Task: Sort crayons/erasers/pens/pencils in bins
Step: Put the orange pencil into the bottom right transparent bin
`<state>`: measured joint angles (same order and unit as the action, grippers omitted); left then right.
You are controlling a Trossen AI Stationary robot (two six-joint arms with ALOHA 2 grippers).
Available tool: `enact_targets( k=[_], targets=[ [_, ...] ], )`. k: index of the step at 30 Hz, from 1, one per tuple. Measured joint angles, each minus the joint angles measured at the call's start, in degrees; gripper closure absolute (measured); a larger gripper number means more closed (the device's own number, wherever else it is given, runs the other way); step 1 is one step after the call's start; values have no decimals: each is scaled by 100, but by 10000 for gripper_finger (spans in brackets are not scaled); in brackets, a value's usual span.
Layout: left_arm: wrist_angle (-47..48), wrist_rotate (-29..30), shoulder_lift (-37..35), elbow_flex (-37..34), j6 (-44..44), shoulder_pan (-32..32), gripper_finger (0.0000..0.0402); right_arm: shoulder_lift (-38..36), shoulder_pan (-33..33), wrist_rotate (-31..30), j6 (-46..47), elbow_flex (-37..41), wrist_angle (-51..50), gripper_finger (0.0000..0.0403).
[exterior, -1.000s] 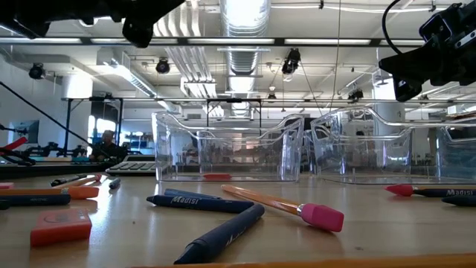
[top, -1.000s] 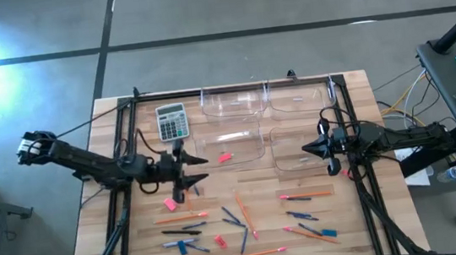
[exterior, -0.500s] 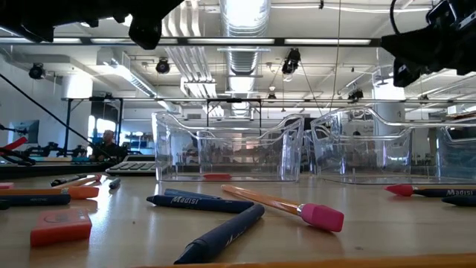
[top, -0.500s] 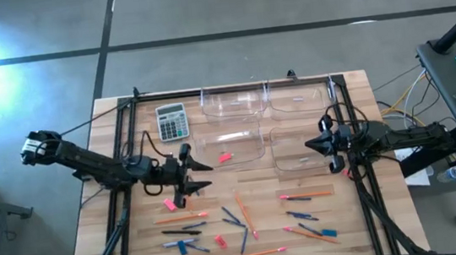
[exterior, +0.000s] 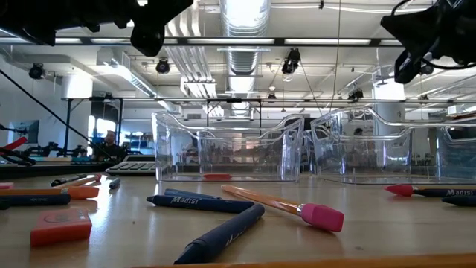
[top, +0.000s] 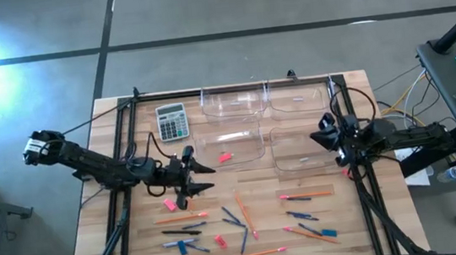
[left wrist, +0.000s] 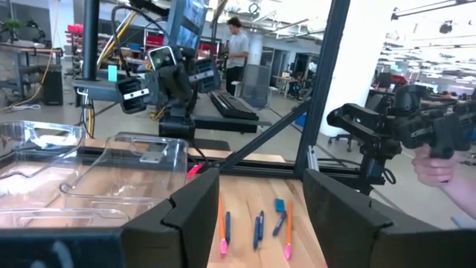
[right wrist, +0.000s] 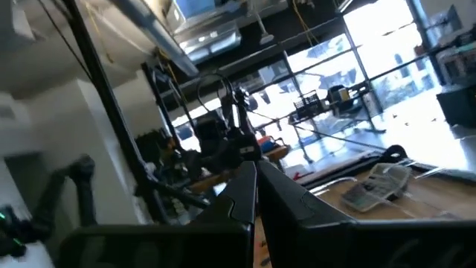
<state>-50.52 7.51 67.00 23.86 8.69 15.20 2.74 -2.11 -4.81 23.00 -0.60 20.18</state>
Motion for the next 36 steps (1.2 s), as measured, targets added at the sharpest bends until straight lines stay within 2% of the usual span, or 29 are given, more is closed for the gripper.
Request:
enact_targets(
  k=[5,10,12,16,18,21,25,32,36],
  targets=[
    [0,0,0,2,-2,0,220,16,2,-384,695,0,12,394],
    [0,0,-2,2,-3,-2,220,308,-29,-200,711,0,-37,394],
    [2,0,-2,2,-3,-2,220,492,-64,82,657,0,272,394],
    [6,2,0,2,-4,-9,220,917,-196,529,344,0,1527,394],
    [6,1,-1,2,-4,-9,220,1123,-243,421,298,0,1986,394],
    [9,2,-1,2,-4,-9,220,1400,-266,179,556,0,2128,394],
    [9,1,-2,2,-4,-9,220,1901,-388,363,606,-35,2293,394],
    [9,2,-2,2,-4,-9,220,3061,-1161,527,-277,-929,2412,394],
    [9,2,0,2,-3,-9,220,3925,-1579,277,-609,-1740,1619,394]
  ],
)
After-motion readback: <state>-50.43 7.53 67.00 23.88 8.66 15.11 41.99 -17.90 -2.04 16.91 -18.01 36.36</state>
